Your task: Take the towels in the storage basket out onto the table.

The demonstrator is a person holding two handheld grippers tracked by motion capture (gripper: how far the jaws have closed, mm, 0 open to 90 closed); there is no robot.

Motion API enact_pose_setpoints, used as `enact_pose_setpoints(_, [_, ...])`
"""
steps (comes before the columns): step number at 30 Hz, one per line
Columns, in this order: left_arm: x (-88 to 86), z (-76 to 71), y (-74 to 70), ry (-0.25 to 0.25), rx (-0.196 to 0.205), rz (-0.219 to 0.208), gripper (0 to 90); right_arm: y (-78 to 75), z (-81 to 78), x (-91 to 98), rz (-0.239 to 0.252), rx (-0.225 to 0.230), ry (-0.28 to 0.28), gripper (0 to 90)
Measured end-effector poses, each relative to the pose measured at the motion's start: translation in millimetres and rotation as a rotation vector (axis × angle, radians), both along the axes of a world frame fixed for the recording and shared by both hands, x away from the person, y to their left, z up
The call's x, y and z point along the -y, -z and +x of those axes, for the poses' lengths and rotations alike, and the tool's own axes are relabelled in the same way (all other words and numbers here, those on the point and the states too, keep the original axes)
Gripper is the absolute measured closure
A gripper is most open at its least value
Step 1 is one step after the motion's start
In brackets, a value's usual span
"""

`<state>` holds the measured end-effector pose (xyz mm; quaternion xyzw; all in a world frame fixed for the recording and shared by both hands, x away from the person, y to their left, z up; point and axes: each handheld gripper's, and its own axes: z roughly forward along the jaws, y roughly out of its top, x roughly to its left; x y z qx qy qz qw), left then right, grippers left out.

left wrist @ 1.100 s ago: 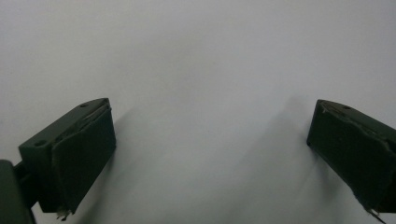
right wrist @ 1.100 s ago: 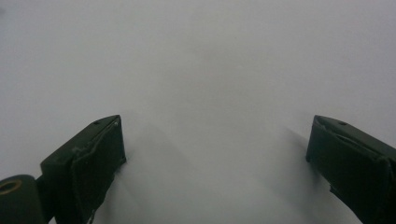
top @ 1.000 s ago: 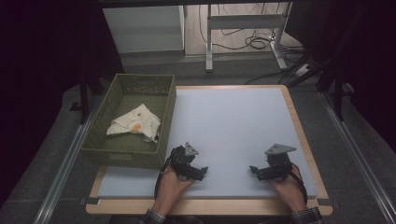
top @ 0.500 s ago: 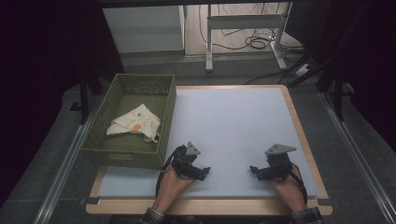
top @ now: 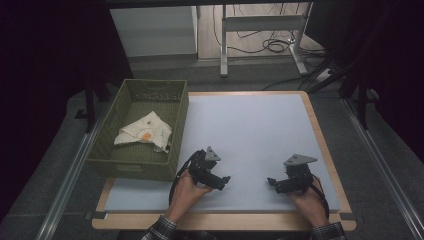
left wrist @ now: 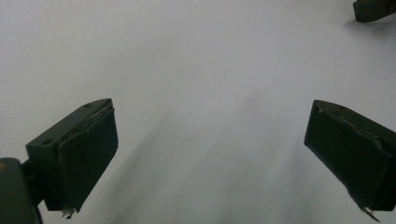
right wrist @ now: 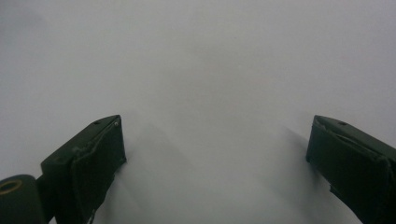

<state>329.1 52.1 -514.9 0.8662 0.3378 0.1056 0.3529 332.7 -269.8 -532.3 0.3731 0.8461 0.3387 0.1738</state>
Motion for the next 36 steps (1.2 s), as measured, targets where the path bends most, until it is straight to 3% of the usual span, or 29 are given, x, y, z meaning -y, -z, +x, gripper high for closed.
enact_pose_setpoints(4, [2.3,2.7,-4.3,0.008,-0.001,0.021,3.2,0.0,0.0,0.0,0.000,0.000,0.000,4.4])
enact_pose_setpoints(13, [6.8,11.0,-20.1,0.023,-0.002,0.023,4.3,0.0,0.0,0.0,0.001,0.000,0.000,4.4])
enact_pose_setpoints(16, [8.0,14.8,-26.2,0.019,0.001,0.004,4.3,0.0,0.1,0.1,-0.001,0.001,-0.001,4.4])
enact_pose_setpoints(23, [11.3,25.1,-38.0,0.023,-0.002,0.020,3.7,0.1,0.1,0.1,0.000,0.002,-0.001,4.4])
enact_pose_setpoints(36, [6.6,41.8,-73.1,0.026,0.024,0.056,3.1,0.0,0.1,0.1,0.001,0.001,-0.002,4.4])
